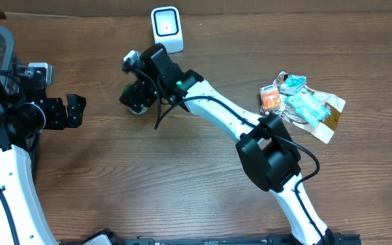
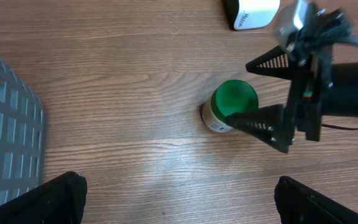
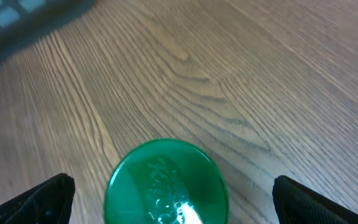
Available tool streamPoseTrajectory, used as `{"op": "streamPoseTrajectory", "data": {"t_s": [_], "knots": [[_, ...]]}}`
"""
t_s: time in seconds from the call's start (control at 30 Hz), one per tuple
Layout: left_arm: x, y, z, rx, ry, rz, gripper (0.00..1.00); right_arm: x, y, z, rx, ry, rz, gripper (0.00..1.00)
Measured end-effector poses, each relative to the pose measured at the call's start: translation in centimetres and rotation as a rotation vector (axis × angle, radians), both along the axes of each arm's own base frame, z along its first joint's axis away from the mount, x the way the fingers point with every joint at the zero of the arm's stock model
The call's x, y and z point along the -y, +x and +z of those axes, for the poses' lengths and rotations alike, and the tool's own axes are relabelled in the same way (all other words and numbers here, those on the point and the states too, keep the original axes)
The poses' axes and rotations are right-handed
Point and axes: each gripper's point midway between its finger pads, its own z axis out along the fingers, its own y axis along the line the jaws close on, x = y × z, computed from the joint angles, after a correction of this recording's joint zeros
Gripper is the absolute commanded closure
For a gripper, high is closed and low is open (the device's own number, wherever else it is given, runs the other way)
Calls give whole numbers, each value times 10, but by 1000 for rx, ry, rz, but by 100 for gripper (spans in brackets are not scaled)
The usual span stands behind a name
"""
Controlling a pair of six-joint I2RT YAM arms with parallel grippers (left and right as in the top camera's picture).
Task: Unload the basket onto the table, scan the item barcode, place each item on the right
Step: 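Grasp the green-lidded jar from above with the right gripper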
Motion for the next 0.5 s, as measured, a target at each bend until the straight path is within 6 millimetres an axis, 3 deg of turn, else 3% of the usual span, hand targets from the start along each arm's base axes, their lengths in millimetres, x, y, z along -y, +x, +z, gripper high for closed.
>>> {"op": "streamPoseTrajectory", "data": {"t_s": [0.5], "knots": [[0, 0, 0, 0, 0, 0, 0, -7, 2, -19, 44, -17, 46, 0]]}}
